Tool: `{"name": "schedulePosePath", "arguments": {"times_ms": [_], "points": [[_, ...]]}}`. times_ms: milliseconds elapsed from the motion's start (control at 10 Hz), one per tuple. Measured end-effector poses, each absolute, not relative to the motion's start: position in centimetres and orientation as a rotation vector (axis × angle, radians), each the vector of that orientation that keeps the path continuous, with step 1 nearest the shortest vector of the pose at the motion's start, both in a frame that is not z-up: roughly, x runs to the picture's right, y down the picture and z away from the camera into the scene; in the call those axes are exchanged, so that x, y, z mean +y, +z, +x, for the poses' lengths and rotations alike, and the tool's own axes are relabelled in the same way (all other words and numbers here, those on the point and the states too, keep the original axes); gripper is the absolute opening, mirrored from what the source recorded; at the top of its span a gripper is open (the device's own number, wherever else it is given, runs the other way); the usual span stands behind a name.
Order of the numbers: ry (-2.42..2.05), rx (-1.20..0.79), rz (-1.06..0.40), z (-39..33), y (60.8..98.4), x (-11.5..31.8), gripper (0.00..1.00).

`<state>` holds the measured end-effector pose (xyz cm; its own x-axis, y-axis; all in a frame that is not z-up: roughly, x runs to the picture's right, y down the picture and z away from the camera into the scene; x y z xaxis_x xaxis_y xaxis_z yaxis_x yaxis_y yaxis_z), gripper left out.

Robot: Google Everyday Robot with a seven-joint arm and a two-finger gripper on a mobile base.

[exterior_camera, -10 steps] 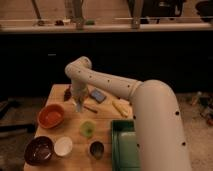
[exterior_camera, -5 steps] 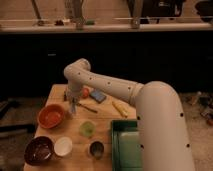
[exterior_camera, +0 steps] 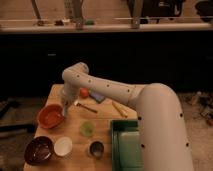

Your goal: Place towel in red bowl

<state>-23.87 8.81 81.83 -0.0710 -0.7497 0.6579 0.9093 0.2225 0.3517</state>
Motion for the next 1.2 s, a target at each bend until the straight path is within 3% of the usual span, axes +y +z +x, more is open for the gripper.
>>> {"name": "schedulePosePath", "arguments": {"times_ms": [1200], "points": [[-1.431, -0.998, -0.267, -28.1, 83.6, 10.9, 0.06]]}}
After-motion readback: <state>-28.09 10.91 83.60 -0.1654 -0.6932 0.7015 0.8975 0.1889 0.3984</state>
